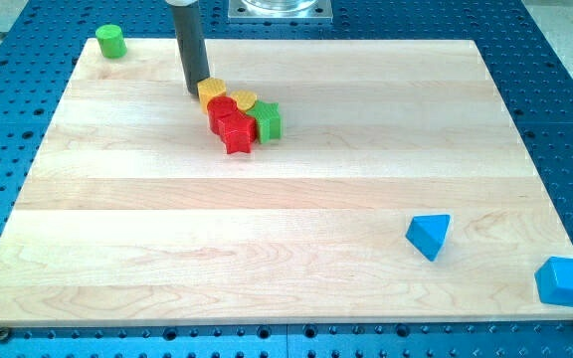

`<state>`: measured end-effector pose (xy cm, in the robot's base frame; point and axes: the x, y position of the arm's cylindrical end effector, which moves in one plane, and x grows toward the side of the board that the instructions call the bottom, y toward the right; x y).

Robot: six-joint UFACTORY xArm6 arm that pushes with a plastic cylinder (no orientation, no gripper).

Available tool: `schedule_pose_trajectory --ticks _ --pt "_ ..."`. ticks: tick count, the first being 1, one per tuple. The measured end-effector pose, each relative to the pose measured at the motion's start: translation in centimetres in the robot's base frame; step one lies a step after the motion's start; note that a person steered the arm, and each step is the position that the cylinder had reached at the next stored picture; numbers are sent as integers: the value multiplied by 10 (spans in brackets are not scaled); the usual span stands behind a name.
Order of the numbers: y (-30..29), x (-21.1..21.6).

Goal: Place the green circle above the heart

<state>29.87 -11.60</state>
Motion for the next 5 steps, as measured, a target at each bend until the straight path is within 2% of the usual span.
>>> schedule_pose_trajectory --ticks 3,4,5 --pt "2 5" --pt "-67 6" --pt "-156 -13"
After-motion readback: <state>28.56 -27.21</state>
